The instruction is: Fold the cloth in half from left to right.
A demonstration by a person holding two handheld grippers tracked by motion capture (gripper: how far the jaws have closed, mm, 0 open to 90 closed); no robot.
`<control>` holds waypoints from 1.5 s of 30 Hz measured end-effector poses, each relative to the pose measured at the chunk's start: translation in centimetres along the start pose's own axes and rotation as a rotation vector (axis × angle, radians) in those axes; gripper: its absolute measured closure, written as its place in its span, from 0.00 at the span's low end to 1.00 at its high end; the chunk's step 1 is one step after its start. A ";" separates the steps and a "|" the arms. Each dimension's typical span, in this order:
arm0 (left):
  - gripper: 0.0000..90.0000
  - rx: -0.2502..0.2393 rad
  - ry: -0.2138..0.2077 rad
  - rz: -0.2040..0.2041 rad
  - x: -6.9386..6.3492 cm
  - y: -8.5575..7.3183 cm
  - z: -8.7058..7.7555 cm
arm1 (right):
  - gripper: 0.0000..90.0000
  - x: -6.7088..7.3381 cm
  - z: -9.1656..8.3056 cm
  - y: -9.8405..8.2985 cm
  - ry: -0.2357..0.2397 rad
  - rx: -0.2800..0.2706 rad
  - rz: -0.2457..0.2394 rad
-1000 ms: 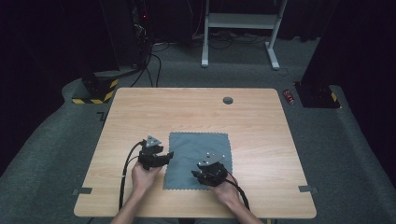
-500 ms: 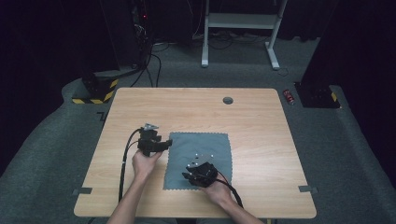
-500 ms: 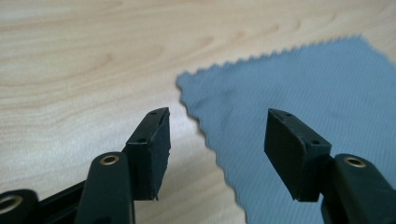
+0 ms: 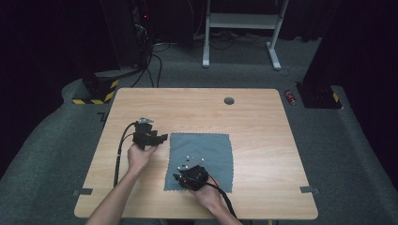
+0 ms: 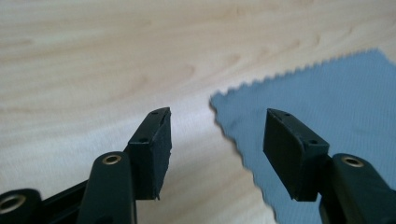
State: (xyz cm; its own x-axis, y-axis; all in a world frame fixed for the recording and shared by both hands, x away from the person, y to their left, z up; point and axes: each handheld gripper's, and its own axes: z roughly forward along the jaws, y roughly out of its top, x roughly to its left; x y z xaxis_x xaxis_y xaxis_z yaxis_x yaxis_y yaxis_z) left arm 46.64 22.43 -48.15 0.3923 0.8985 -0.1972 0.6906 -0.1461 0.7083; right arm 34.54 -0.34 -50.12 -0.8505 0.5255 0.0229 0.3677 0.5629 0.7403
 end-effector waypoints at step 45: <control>0.90 0.066 0.081 0.163 -3.5 0.4 6.1 | 0.99 5.3 2.7 -0.3 -0.041 0.056 -0.175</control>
State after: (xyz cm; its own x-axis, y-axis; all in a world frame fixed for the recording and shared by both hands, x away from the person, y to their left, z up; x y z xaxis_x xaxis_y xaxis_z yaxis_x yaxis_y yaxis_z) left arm 49.28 16.72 -51.33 0.4538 0.8907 -0.0261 0.6611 -0.3169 0.6801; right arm 30.91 4.01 -51.99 -0.8874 0.4419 -0.1313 0.2372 0.6819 0.6919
